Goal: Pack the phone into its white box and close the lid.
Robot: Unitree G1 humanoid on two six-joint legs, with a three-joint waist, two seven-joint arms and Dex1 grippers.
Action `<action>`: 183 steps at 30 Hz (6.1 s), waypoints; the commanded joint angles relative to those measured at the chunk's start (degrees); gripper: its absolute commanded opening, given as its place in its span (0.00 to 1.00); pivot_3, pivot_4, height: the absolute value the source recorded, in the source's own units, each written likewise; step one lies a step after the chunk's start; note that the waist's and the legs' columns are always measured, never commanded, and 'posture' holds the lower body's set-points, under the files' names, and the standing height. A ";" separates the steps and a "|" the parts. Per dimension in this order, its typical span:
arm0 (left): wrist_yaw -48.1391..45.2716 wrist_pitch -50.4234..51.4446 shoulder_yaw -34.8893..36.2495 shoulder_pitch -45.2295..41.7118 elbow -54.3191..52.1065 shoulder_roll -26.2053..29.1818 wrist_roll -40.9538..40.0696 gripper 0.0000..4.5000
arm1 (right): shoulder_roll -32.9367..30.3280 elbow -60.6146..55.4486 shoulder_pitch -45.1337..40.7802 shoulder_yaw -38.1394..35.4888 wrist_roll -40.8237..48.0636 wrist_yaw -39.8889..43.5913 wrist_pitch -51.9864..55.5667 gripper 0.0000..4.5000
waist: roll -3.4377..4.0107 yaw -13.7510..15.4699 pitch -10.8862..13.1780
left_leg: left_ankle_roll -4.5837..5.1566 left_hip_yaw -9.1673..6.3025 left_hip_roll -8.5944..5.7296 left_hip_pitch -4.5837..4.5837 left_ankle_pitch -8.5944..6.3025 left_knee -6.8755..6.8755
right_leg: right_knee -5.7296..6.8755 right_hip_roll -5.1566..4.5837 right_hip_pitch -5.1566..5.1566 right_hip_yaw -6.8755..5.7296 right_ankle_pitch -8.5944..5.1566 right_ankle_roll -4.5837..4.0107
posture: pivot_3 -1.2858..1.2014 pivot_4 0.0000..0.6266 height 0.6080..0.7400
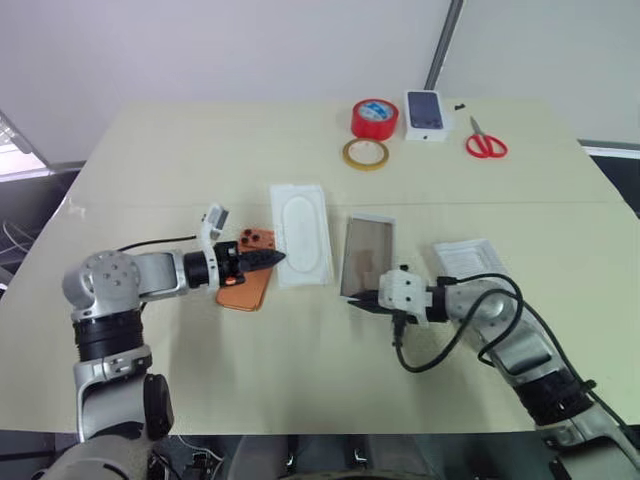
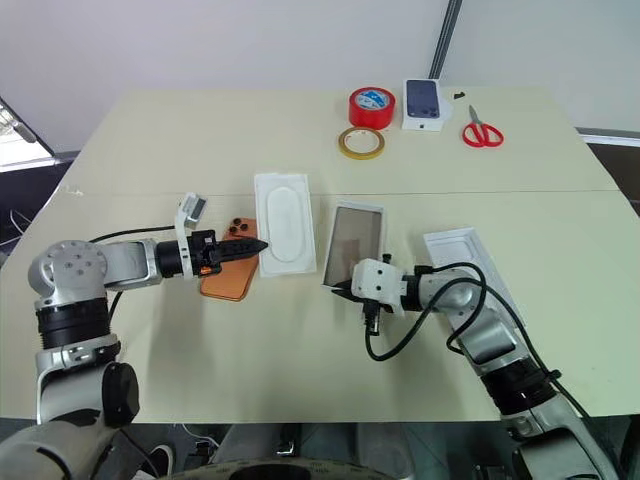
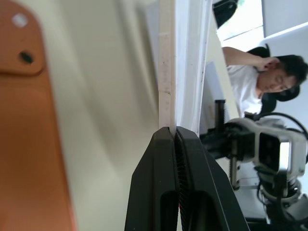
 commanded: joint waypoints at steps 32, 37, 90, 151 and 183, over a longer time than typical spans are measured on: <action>0.96 0.61 -4.11 3.09 -3.63 -5.66 -2.39 0.00 | -9.51 -7.47 9.31 -23.60 18.75 2.26 8.07 0.88 | -0.05 0.24 0.03 | 0.08 -0.01 0.00 0.00 -0.05 -0.02 | -0.03 0.00 0.03 0.00 0.00 0.00 | 0.52 0.24 1.00; 1.25 0.62 -5.67 3.84 -3.62 -7.01 -2.15 0.00 | -8.55 -7.97 8.56 -23.69 19.89 1.26 8.76 0.88 | -0.05 0.40 0.03 | 0.08 -0.01 0.00 0.00 -0.05 -0.02 | -0.04 -0.01 0.04 0.00 0.00 0.00 | 0.52 0.24 1.00; -28.98 -70.84 -18.84 24.64 -10.76 9.33 21.85 0.87 | -0.51 3.32 -8.38 5.20 -5.86 -2.49 4.79 0.01 | 0.02 -1.02 0.07 | 0.46 0.00 0.01 0.00 -0.26 -0.15 | -0.17 -0.09 0.02 -0.01 0.00 -0.04 | 0.52 0.24 1.00; -36.83 -27.49 -26.69 -1.10 26.39 18.19 23.39 0.87 | 23.98 17.84 -28.67 17.26 -18.59 -8.58 21.80 0.01 | -0.02 -1.29 -0.05 | -0.16 -0.01 -0.10 -0.89 0.11 0.16 | 0.60 -0.04 -1.16 -0.01 0.02 -0.02 | 0.52 0.24 1.00; -25.03 -6.17 -22.60 -1.07 11.95 11.76 18.29 0.87 | 25.85 19.69 -28.41 15.77 -18.42 -10.22 19.64 0.01 | 0.04 -1.01 -0.36 | -0.18 -0.01 -0.13 -0.76 0.13 0.18 | 0.95 -0.08 -1.13 0.01 0.02 -0.02 | 0.52 0.24 1.00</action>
